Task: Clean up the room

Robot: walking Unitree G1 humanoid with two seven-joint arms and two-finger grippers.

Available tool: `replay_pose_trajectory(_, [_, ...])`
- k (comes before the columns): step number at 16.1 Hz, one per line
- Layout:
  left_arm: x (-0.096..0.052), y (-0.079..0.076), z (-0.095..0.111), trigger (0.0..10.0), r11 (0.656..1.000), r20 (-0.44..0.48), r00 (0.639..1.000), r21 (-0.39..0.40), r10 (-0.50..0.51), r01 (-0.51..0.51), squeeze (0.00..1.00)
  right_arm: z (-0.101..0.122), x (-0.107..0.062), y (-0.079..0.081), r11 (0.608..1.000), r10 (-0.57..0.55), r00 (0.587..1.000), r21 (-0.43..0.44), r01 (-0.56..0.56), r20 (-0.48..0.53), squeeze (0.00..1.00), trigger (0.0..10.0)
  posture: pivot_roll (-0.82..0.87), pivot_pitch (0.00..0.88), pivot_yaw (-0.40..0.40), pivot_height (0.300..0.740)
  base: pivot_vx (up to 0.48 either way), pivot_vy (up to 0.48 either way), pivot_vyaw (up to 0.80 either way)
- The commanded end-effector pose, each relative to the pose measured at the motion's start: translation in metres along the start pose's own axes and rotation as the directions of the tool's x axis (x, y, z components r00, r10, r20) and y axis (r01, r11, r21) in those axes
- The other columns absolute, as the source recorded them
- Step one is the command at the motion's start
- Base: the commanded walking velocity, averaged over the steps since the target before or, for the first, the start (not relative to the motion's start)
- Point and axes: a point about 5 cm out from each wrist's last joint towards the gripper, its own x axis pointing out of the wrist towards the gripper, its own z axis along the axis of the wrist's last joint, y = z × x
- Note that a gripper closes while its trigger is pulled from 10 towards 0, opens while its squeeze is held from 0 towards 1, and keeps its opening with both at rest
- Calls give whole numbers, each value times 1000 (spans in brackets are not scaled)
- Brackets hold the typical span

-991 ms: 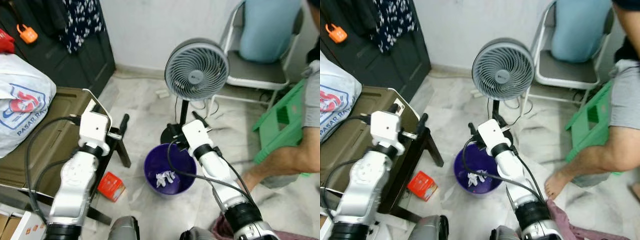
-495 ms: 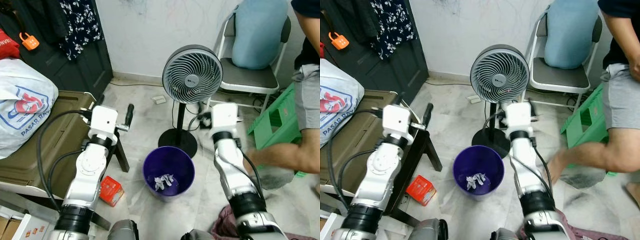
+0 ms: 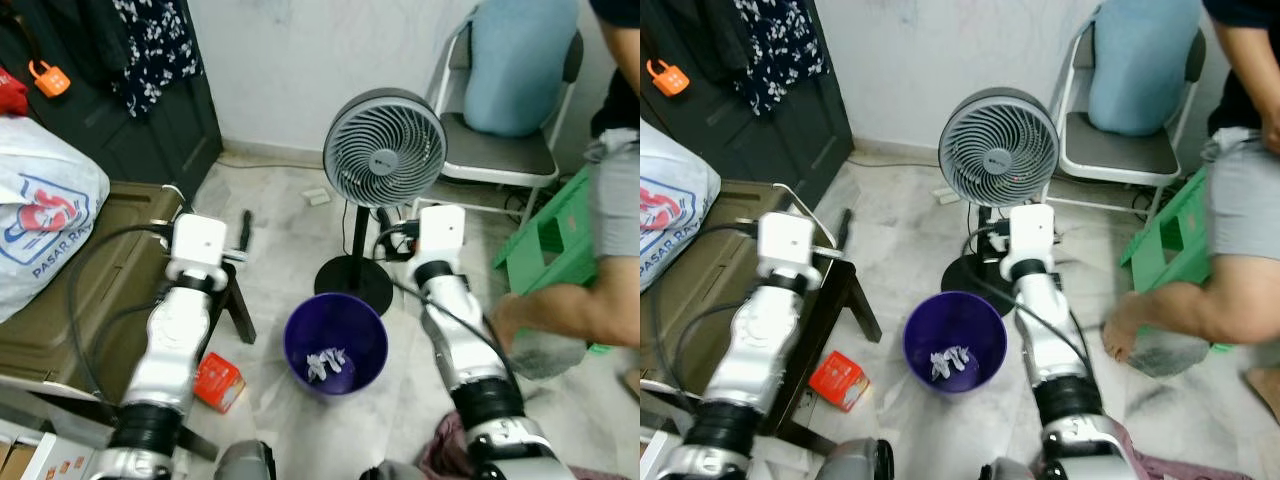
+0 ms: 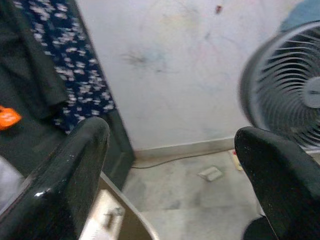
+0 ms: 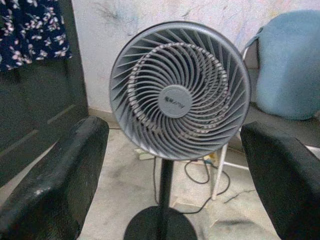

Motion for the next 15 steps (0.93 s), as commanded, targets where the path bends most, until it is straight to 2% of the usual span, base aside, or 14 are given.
replay_pose_trajectory(1, [-3, 3, 0, 10000, 1000, 4, 1000, -10, 4, -4, 0, 8, 0, -3, 1000, -4, 1000, -1, 4, 30, 0, 10000, -22, 0, 29, 740, 0, 0, 0])
replay_pose_trajectory(3, [-4, 7, -1, 10000, 998, -9, 1000, -63, 8, -9, 0, 11, -11, -15, 994, -80, 996, 75, 78, 36, 0, 10000, -14, 0, 25, 740, 0, 0, 0])
replay_pose_trajectory(5, [-4, 9, 0, 10000, 995, 7, 999, -95, 41, -40, 0, 15, -16, -23, 988, -120, 992, 98, 116, 38, 0, 10000, -16, 0, 24, 740, 0, 0, 0])
replay_pose_trajectory(7, [-6, 7, 0, 10000, 992, -6, 999, -117, 53, -54, 0, 8, -30, -28, 994, -110, 994, 26, 109, 6, 0, 10000, -15, 0, 18, 740, 0, 0, 0])
replay_pose_trajectory(8, [-6, 6, 0, 10000, 993, -8, 999, -110, 51, -52, 0, 7, -39, -32, 995, -103, 995, 9, 103, 9, 0, 10000, -11, 0, 18, 740, 0, 0, 0])
replay_pose_trajectory(9, [-8, 6, 3, 10000, 992, -8, 999, -119, 50, -50, 0, 5, -62, -41, 994, -98, 995, -44, 99, 8, 0, 10000, -20, 0, 29, 740, 0, 0, 0])
replay_pose_trajectory(11, [-10, 7, 4, 10000, 991, -14, 999, -127, 34, -35, 0, -3, -89, -46, 992, -115, 993, -53, 112, -41, 0, 10000, -18, 0, 44, 740, 0, 0, 0])
replay_pose_trajectory(13, [-9, 8, 8, 10000, 989, -11, 1000, -145, 27, -28, 0, 0, -92, -40, 994, -92, 995, -59, 90, -34, 0, 10000, -14, 0, 51, 740, 0, 0, 0])
replay_pose_trajectory(14, [-8, 9, 9, 10000, 990, -6, 999, -137, 31, -32, 0, 4, -83, -37, 995, -84, 996, -55, 83, -16, 0, 10000, -16, 0, 49, 740, 0, 0, 0])
replay_pose_trajectory(15, [-12, 10, 7, 10000, 980, -11, 1000, -200, 19, -21, 0, 7, -79, -39, 994, -102, 995, -43, 101, -13, 0, 10000, -19, 0, 46, 740, 0, 0, 0])
